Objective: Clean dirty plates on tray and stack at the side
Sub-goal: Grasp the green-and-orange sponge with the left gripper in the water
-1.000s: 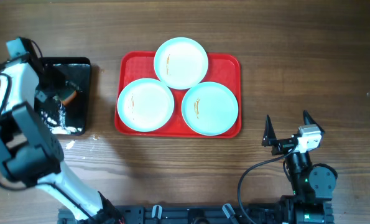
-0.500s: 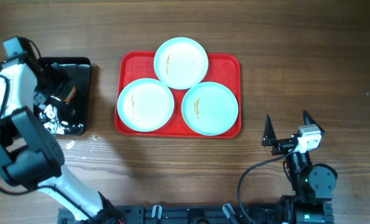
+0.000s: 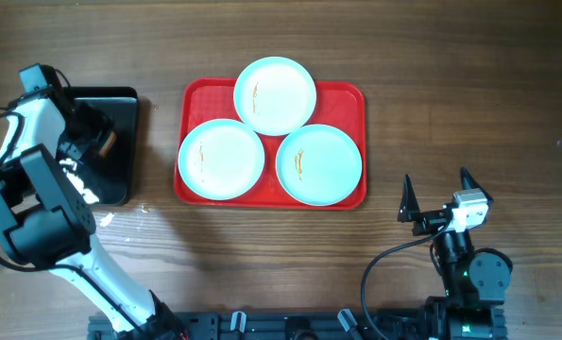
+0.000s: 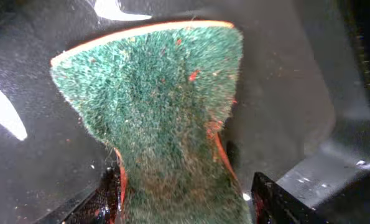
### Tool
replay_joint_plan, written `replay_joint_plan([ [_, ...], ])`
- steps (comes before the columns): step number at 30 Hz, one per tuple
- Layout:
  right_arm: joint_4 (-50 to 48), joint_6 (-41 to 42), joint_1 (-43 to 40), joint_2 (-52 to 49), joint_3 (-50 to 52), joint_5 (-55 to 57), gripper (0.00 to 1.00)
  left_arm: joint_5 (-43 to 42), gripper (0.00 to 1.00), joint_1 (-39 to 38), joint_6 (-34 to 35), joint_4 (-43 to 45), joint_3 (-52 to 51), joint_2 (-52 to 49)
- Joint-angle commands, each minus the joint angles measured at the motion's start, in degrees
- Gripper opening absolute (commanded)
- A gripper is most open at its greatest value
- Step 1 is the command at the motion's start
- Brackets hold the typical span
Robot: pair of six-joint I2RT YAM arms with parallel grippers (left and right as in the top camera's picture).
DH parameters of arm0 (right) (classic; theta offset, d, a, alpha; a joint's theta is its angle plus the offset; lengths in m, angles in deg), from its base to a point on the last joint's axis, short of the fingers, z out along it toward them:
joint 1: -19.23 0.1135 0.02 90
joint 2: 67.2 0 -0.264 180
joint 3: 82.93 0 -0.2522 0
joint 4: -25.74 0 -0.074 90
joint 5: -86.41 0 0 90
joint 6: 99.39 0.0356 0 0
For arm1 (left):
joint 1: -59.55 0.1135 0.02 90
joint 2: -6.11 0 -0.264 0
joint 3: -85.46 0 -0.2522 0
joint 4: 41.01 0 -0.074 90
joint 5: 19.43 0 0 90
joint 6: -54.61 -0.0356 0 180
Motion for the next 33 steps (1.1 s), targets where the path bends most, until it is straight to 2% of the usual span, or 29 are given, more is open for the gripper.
replay_joint_plan([
  [1, -0.2, -0.7, -0.2, 0.3, 0.1, 0.6, 1.00, -0.6, 0.53, 0.2, -0.1, 0.1, -0.7, -2.2],
  [2, -0.2, -0.7, -0.2, 0.3, 0.1, 0.6, 1.00, -0.5, 0.26, 0.2, -0.2, 0.1, -0.7, -2.2],
  [3, -0.2, -0.7, -0.2, 0.3, 0.1, 0.6, 1.00, -0.4, 0.07, 0.2, -0.2, -0.1, -0.7, -2.2],
  [4, -0.2, -0.7, -0.2, 0.3, 0.1, 0.6, 1.00, -0.2, 0.04, 0.2, -0.2, -0.7, -0.7, -2.2],
  [8, -0.2, -0.7, -0.2, 0.3, 0.1, 0.6, 1.00, 3.5, 0.04, 0.2, -0.4, -3.5, -0.7, -1.5],
  [10, -0.2, -0.7, -0.2, 0.3, 0.1, 0.6, 1.00, 4.1, 0.04, 0.2, -6.8, -5.5, -0.7, -0.1],
  [13, -0.2, -0.7, -0.2, 0.3, 0.1, 0.6, 1.00, 3.8, 0.04, 0.2, -7.5, -9.3, -0.7, 1.2],
  [14, -0.2, -0.7, -0.2, 0.3, 0.1, 0.6, 1.00, 3.9, 0.08, 0.2, -7.5, -10.7, -0.7, 1.2],
  [15, -0.2, -0.7, -0.2, 0.3, 0.1, 0.6, 1.00, 3.9, 0.38, 0.2, -7.5, -11.8, -0.7, 1.2],
  [16, -0.2, -0.7, -0.2, 0.3, 0.1, 0.6, 1.00, 3.9, 0.73, 0.2, -7.5, -12.7, -0.7, 1.2],
  [17, -0.2, -0.7, -0.2, 0.3, 0.1, 0.6, 1.00, 3.9, 0.80, 0.2, -7.5, -13.2, -0.7, 1.2],
  [18, -0.2, -0.7, -0.2, 0.3, 0.1, 0.6, 1.00, 3.9, 1.00, 0.2, -7.5, -13.1, -0.7, 1.2],
  [24, -0.2, -0.7, -0.2, 0.3, 0.1, 0.6, 1.00, 3.9, 0.99, 0.2, -7.5, -5.6, -0.7, 1.2],
  [28, -0.2, -0.7, -0.2, 0.3, 0.1, 0.6, 1.00, 3.9, 0.77, 0.2, -7.5, -2.6, -0.7, 1.2],
  [29, -0.2, -0.7, -0.2, 0.3, 0.1, 0.6, 1.00, 3.9, 0.76, 0.2, -7.5, -2.4, -0.7, 1.2],
  [30, -0.2, -0.7, -0.2, 0.3, 0.1, 0.6, 1.00, 3.9, 0.69, 0.2, -7.5, -2.6, -0.7, 1.2],
  [33, -0.2, -0.7, -0.2, 0.3, 0.1, 0.6, 1.00, 3.8, 0.61, 0.2, -7.5, -3.5, -0.7, 1.2],
])
